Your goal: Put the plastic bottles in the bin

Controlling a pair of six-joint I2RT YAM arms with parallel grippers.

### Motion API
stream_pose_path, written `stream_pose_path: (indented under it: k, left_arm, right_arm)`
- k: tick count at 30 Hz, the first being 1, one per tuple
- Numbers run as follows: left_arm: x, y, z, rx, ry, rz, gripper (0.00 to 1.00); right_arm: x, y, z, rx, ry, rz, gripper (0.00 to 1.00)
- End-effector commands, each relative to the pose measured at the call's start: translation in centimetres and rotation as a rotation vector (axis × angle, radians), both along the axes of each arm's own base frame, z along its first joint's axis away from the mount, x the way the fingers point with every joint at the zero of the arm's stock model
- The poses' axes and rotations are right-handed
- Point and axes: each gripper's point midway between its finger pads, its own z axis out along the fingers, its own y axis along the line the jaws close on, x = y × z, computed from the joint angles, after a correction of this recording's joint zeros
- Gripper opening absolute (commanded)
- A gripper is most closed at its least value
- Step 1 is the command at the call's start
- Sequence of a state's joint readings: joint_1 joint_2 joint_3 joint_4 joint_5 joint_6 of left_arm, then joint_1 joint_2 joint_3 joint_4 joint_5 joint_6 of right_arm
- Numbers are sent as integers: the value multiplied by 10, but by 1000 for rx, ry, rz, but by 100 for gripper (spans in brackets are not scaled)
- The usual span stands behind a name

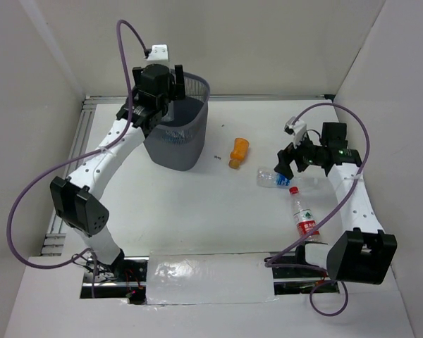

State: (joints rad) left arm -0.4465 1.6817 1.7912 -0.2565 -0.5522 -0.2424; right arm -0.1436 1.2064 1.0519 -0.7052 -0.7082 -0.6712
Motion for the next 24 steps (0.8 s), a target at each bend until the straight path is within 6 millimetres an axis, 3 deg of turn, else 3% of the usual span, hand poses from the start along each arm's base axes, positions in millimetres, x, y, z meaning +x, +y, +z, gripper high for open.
stream_pose_path:
  k: [1, 5, 7, 11, 12, 13, 14, 15, 16, 18, 19, 24]
  left_arm:
    - [-2, 4, 20, -38, -50, 18, 100]
    - [-15, -1, 44, -65, -89, -27, 100]
    - [-35, -17, 70, -75, -136, -102, 100]
    - [-92, -71, 64, -75, -118, -359, 100]
    - [-110, -95, 33, -68, -56, -444, 100]
    - [-124, -104, 21, -75, -29, -489, 100]
    - [-144, -106, 24, -99, -44, -527, 100]
    - [-155, -108, 10, -99, -19, -534, 100]
    - [-173, -123, -29, -105, 57, -574, 100]
    - [-196, -122, -48, -133, 94, -586, 100]
    - [-211, -128, -80, -140, 160, -599, 100]
    - [-252, -134, -129, -177, 255, -597, 100]
  right_arm:
    - [-7, -7, -14, -170, -25, 72, 100]
    - [-17, -9, -45, -332, -20, 193, 100]
    - [-14, -11, -63, -370, -7, 212, 100]
    - [2, -12, -90, -425, -4, 232, 100]
    - [7, -9, -102, -437, 14, 247, 100]
    - [13, -8, -108, -447, 15, 250, 100]
    - [19, -12, -115, -468, 21, 238, 100]
    - [24, -9, -118, -483, 21, 256, 100]
    - [23, -8, -134, -491, 64, 270, 100]
    - [32, -6, -139, -509, 69, 276, 95]
    - [34, -3, -143, -516, 65, 299, 93]
    - [36, -4, -160, -549, 130, 352, 68]
